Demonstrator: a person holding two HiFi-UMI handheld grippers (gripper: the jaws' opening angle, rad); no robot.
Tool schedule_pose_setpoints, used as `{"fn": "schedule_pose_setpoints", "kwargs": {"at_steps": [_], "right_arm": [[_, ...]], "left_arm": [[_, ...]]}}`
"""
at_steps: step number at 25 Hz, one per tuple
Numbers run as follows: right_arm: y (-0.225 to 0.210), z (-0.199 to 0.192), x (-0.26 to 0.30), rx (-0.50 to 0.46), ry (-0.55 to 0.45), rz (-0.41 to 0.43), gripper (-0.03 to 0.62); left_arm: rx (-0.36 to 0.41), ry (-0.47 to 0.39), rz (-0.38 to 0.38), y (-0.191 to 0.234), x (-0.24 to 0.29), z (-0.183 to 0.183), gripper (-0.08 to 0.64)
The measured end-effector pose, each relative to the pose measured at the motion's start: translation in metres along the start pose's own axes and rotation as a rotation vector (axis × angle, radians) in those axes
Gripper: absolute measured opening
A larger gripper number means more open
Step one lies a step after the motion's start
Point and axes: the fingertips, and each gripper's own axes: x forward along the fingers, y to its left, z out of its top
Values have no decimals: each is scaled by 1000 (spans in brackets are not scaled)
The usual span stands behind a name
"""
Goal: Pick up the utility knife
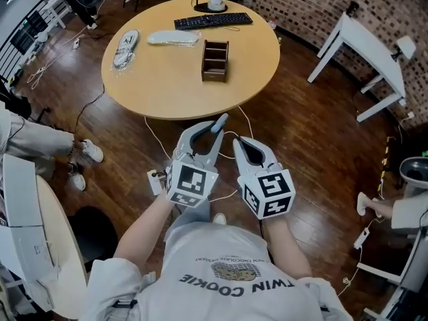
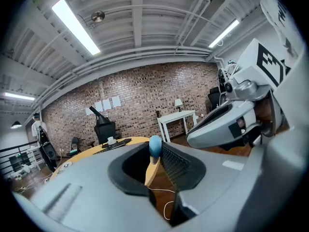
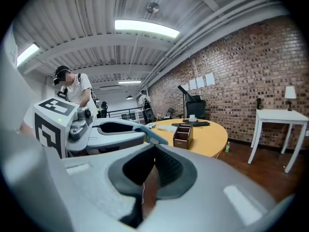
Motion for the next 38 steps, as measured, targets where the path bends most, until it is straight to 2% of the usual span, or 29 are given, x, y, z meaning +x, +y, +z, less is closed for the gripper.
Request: {"fn": "schedule_pose_setpoints", "kwargs": {"at_steps": [7,15,25,38], "right_arm": [[25,-8,-30,5,-20,19,2],[58,-13,-48,7,-27,31,2],[107,-27,-85,16,-35,-20,2],[185,-53,-141,25,-75,-80,2]], "left_arm": [[-79,-34,33,-20,-41,13,70],[-126,-45,50,-31,-81,15,70],[-183,-51,43,-50,-144,1,69],[-201,-67,22,-83,-244,-12,71]]}}
